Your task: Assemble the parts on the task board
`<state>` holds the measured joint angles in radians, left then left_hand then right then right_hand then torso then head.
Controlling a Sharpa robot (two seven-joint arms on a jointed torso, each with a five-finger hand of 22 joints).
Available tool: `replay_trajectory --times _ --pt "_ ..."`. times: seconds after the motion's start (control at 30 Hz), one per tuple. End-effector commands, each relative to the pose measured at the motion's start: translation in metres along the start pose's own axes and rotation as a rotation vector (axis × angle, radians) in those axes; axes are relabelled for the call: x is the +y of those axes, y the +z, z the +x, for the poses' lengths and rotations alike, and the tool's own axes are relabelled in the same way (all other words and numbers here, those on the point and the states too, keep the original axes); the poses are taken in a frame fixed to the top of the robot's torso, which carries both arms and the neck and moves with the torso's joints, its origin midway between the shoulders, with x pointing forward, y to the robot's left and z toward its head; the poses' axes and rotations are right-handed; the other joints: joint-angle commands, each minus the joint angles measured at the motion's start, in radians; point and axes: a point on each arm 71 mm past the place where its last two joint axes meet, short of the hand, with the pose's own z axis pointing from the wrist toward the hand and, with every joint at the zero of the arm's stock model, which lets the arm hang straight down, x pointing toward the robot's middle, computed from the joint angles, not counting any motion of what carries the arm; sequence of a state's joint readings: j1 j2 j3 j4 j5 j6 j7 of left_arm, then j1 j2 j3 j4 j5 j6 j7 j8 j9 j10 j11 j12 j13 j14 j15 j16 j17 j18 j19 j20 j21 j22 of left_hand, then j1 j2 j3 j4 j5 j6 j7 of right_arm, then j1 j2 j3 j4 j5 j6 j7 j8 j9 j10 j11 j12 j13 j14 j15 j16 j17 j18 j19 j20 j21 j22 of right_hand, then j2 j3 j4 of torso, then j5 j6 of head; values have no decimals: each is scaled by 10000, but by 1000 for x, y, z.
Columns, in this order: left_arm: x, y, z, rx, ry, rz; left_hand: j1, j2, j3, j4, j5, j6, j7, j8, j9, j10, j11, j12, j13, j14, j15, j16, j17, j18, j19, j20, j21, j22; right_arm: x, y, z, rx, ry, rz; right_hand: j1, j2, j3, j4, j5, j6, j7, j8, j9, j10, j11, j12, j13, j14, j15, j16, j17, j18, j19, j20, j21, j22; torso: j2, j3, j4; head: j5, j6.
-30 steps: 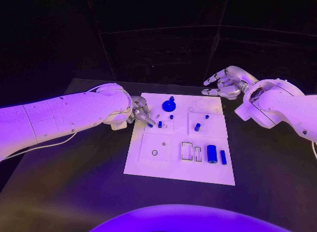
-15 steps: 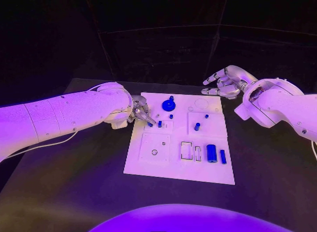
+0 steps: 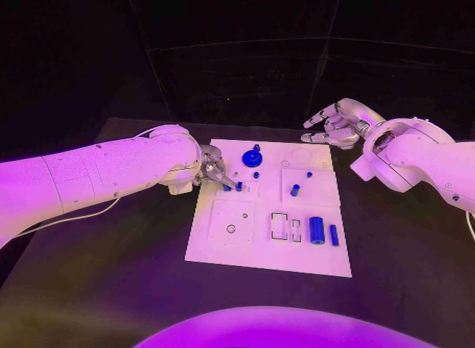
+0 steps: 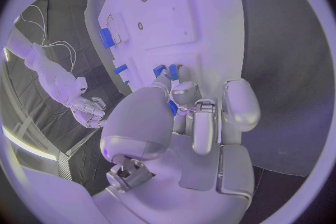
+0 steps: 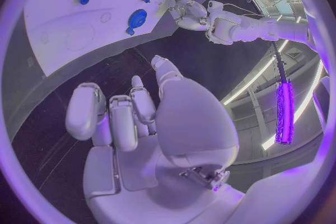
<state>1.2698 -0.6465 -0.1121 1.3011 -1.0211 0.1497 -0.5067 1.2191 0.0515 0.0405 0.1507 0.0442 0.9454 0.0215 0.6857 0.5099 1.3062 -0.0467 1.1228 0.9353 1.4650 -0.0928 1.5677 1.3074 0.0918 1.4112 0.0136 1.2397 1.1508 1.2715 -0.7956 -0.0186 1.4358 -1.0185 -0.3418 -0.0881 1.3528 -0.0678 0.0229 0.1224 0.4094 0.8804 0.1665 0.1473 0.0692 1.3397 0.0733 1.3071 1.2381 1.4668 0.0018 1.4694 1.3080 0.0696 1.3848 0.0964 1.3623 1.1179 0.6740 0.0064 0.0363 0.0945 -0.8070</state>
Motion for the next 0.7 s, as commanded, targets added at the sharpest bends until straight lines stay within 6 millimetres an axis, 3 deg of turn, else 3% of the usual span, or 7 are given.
replay_trajectory --times 0.03,0.7 --pt "0 0 1 177 93 -94 -130 16 -29 52 25 48 32 40 20 -3 34 60 3 1058 -59 31 2634 3 35 -23 6 21 2 0 0 55 54 -50 -74 55 1 75 -57 46 -44 69 13 -20 -5 -12 -6 597 -84 -44 601 175 -66 12 -54 -9 4 -4 0 -16 -6" --pt "6 0 -4 -197 -126 -202 25 67 84 -135 32 24 -49 181 116 78 -32 168 124 1058 -105 31 2634 -14 87 -56 73 123 1 0 -1 14 67 -41 -76 60 2 79 -54 44 -45 73 12 -29 -7 -21 -18 589 -85 -64 564 180 -75 11 -68 -35 13 -17 14 -44 -3"
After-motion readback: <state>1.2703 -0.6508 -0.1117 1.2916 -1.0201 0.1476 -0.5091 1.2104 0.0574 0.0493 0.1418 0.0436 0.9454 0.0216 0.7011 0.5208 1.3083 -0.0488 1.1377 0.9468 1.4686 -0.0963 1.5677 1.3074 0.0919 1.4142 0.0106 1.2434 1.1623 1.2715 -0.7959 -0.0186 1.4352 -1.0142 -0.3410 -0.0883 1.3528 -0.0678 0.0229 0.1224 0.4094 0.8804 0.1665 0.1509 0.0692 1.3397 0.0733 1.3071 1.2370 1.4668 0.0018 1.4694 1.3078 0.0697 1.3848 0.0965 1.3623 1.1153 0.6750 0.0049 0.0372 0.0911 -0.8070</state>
